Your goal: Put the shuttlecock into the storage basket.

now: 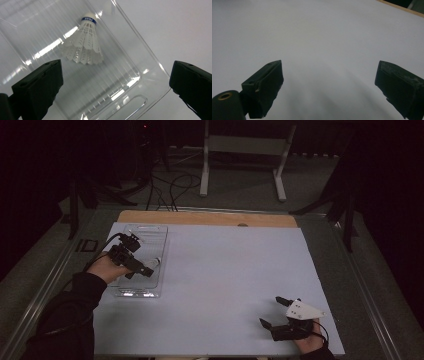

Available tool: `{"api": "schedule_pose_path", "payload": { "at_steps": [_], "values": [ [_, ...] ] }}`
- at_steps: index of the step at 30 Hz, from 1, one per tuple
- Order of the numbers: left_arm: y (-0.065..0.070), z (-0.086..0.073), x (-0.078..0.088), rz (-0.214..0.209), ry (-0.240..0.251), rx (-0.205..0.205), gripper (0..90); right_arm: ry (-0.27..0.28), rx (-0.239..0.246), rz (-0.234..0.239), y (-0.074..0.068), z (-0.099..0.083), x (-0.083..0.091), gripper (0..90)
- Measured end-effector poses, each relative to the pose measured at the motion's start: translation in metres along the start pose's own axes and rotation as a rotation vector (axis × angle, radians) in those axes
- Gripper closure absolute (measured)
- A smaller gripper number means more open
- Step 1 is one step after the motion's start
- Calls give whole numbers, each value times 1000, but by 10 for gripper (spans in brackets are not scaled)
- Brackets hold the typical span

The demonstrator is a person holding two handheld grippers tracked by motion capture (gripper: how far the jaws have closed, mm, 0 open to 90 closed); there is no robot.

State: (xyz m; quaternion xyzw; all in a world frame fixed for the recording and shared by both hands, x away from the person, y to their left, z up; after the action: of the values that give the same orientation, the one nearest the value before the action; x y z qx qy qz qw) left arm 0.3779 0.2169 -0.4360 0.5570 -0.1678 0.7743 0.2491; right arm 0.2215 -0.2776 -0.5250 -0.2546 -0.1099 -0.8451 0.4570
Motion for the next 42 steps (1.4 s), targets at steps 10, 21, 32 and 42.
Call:
{"api": "schedule_pose_path", "payload": {
  "at_steps": [10,21,32,42],
  "values": [
    [7,8,5,-22,69,-22,1,1,-3,2,0,0,0,79],
    [16,20,10,-55,146,-51,1,0,-3,1,0,0,0,79],
    [33,34,14,-97,196,-89,2,3,1,2,1,-1,1,79],
    [51,44,13,-140,248,-163,2,2,2,3,1,-1,1,79]
  ]
}}
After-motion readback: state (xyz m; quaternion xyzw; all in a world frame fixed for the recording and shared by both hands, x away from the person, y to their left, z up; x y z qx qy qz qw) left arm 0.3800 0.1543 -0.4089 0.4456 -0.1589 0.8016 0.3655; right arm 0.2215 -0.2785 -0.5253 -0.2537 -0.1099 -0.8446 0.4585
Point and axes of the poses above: each handheld gripper's, and its own axes: x roughly backward along the jaws, z roughly out of its top, y roughly to its right, the point moved 1 cm from there along -x, roughly forward along the jaws, and after that the axes turned 9 degrees about z, right-handed, at the moved point
